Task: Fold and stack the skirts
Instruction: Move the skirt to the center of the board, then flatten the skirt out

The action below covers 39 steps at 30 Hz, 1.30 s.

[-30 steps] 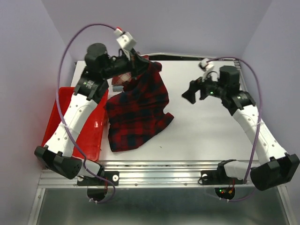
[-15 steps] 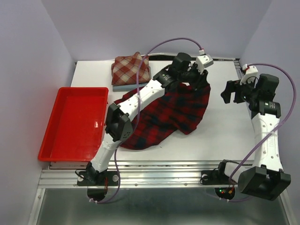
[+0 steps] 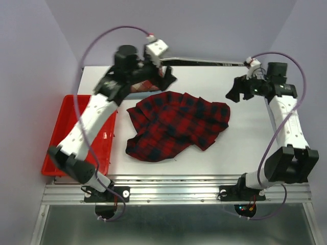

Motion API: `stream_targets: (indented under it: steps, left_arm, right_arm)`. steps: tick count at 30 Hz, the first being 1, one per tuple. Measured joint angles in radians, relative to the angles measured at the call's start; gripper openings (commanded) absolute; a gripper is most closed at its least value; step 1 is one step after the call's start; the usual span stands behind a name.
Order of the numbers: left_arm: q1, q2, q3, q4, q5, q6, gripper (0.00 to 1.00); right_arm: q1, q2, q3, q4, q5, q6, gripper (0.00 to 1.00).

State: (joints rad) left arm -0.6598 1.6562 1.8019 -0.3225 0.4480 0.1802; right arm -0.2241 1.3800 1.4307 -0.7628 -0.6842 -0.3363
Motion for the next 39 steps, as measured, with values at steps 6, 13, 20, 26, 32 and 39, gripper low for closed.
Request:
stream_targets:
  steps: [6, 13, 20, 26, 32, 39]
  left_arm:
    - [0.212, -0.468, -0.247, -0.108, 0.055, 0.176, 0.97]
    - [0.255, -0.567, -0.681, -0.348, 0.122, 0.394, 0.99]
    - [0.321, -0.420, -0.755, -0.433, 0.124, 0.478, 0.98]
    - [0.321, -0.370, -0.762, -0.396, 0.130, 0.500, 0.99]
    - [0.322, -0.228, -0.762, -0.337, 0.147, 0.492, 0.98]
    - [0.322, -0.140, -0.760, -0.274, 0.150, 0.436, 0.73]
  right_arm:
    - [0.322, 0.227, 0.114, -0.005, -0.016, 0.024, 0.93]
    - [0.527, 0.587, 0.487, -0.125, -0.056, -0.021, 1.00]
    - [0.628, 0.840, 0.705, -0.222, -0.048, -0.047, 1.00]
    - [0.644, 0.946, 0.761, -0.247, -0.061, -0.049, 0.99]
    - [0.641, 0.975, 0.763, -0.285, -0.132, -0.052, 0.67]
    - [0.641, 0.922, 0.699, -0.287, -0.216, -0.051, 0.06]
